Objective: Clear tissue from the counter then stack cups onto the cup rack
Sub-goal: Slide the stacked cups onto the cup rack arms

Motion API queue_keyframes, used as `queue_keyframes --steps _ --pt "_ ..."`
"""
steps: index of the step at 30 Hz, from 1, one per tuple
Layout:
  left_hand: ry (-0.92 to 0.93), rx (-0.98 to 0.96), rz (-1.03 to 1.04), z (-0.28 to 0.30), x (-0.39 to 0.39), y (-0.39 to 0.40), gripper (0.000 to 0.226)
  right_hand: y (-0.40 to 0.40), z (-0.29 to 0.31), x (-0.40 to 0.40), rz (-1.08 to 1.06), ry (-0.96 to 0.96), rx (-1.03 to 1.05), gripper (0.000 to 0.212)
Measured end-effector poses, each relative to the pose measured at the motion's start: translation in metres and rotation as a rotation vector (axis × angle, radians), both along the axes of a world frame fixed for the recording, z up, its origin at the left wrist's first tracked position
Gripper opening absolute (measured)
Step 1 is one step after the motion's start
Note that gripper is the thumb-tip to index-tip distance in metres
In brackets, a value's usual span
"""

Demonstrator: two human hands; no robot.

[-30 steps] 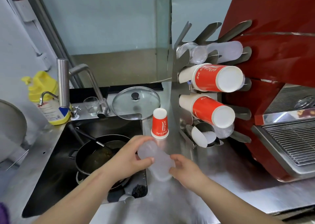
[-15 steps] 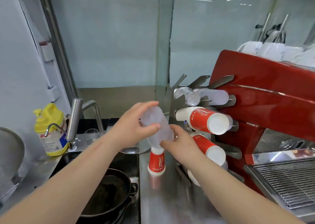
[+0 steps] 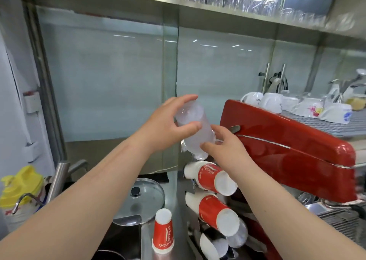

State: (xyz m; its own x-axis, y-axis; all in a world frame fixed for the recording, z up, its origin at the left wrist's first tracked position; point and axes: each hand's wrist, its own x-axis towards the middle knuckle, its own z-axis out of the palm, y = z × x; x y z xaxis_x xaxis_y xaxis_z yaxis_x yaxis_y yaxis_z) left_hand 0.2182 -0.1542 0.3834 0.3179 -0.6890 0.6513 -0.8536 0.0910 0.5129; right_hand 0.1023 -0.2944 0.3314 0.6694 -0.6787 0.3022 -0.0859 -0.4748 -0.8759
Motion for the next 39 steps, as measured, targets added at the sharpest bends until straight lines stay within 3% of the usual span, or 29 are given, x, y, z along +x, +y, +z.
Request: queue_keyframes --steps 7,18,22,27,39 --pt "-0.072 0.088 -0.072 0.007 -0.016 -0.056 0.066 -0.043 -0.002 -0.024 -0.052 0.018 -0.071 0.051" --pt "-0.246 0.357 -0.121 -0.007 -0.028 -0.133 0.076 -0.107 -0.047 -0.026 -0.160 -0.009 0.000 0.064" --pt "-0.229 0.359 -0.114 -0.013 -0.020 -0.146 0.076 -0.120 -0.055 -0.016 -0.150 -0.025 0.032 0.076" --pt "-0.199 0.333 -0.087 -0.027 -0.005 -0.158 0.076 -0.129 -0.061 -0.006 -0.141 -0.031 0.045 0.057" --pt "-0.214 0.302 -0.075 -0.041 0.023 -0.194 0.076 -0.152 -0.077 0.022 -0.202 -0.063 0.045 0.063"
